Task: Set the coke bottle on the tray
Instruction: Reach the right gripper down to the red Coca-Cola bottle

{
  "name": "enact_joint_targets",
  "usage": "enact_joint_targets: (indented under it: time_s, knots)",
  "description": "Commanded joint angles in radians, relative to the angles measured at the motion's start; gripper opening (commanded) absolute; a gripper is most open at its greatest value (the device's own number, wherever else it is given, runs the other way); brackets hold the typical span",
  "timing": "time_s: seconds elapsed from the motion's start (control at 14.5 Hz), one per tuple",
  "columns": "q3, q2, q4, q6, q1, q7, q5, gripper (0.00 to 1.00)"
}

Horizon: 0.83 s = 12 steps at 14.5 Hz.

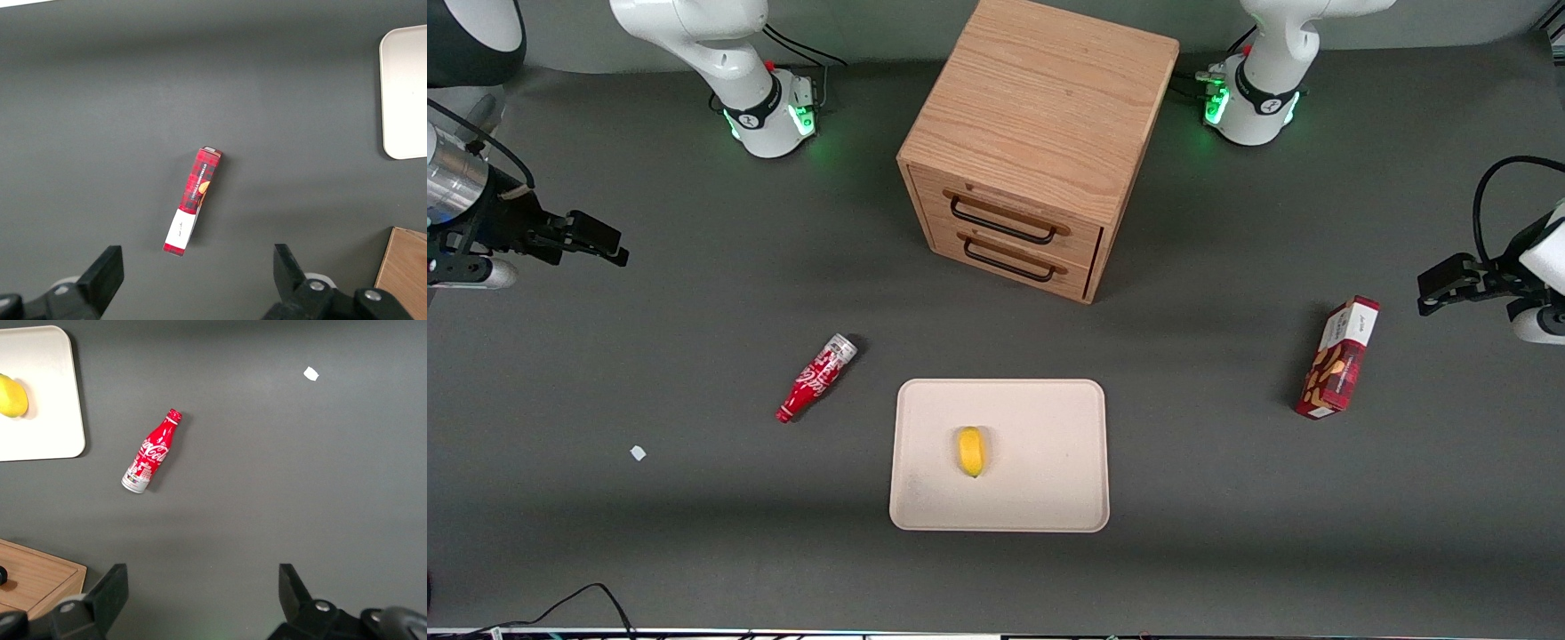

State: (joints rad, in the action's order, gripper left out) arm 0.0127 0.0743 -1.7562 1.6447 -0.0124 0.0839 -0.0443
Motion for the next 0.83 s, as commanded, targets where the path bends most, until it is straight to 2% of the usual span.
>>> enact_joint_targets:
  time_s: [0.0,0.28,0.42,0.62,0.76]
  knots:
    - [0.027,-0.062,0.094,-0.025,-0.023,-0.004,0.014,1.0]
    - [0.035,-0.114,0.17,-0.095,-0.011,0.019,0.015,1.0]
    - [0.084,-0.126,0.161,-0.089,-0.009,0.168,0.049,1.0]
    - [0.133,-0.148,0.126,-0.076,-0.008,0.374,0.043,1.0]
    - [0.174,-0.139,0.022,0.027,-0.011,0.463,0.041,1.0]
